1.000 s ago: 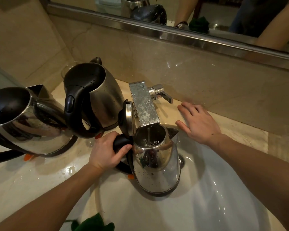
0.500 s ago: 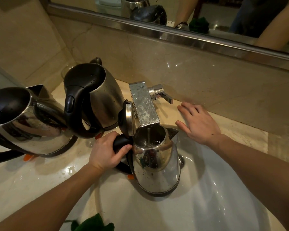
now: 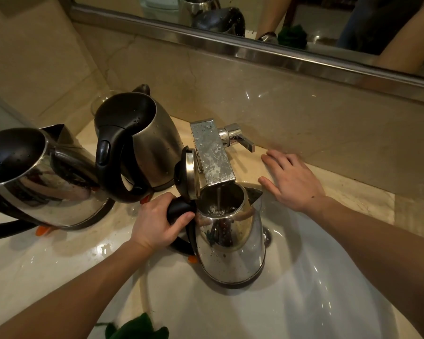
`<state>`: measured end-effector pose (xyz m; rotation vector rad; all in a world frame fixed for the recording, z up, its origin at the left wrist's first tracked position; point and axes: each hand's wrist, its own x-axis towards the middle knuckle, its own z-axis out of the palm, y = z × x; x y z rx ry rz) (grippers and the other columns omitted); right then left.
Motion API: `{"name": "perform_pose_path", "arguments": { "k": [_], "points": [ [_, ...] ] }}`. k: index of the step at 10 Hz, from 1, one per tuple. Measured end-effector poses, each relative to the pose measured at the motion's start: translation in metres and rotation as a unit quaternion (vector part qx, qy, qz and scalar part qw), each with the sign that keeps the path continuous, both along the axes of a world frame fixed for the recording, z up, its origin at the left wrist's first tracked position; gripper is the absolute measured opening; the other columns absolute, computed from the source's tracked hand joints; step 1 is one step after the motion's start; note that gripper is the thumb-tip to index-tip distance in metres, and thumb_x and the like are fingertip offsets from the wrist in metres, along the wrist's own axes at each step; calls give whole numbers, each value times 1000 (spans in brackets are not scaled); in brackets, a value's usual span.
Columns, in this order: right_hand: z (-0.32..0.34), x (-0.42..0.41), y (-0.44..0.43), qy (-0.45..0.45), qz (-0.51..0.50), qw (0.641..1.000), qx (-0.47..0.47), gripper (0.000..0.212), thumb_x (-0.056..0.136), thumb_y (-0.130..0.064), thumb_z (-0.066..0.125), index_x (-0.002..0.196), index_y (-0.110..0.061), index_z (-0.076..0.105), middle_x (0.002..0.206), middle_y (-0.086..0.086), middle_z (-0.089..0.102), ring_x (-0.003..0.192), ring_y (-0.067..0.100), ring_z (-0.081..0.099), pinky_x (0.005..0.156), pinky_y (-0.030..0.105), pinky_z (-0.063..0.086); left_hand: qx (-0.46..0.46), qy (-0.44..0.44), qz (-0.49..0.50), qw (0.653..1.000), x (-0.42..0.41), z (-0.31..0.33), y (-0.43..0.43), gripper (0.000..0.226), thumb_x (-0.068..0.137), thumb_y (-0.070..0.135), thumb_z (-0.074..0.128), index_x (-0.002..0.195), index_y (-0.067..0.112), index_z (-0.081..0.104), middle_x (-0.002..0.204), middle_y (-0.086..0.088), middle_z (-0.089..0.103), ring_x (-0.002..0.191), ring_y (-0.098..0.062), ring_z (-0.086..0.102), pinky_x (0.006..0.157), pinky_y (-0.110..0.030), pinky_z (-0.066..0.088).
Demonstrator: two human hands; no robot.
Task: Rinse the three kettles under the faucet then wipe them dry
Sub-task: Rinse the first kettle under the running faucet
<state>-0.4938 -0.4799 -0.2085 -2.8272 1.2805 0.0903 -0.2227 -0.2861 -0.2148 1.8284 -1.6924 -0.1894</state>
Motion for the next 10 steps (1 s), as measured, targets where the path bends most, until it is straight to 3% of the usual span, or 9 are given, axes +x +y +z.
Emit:
{"name": "perform_pose_path", "arguments": {
  "k": [10],
  "points": [
    [3,1,2,-6,1,1000,1,63,99,-57,27,150,-20,30,154,0,32,131,23,32,110,37,29,-20,-26,-6,999,1,-3,1,69,88,71,31,87,9,61,73,-3,61,61,-19,56,53,-30,47]
  ]
}}
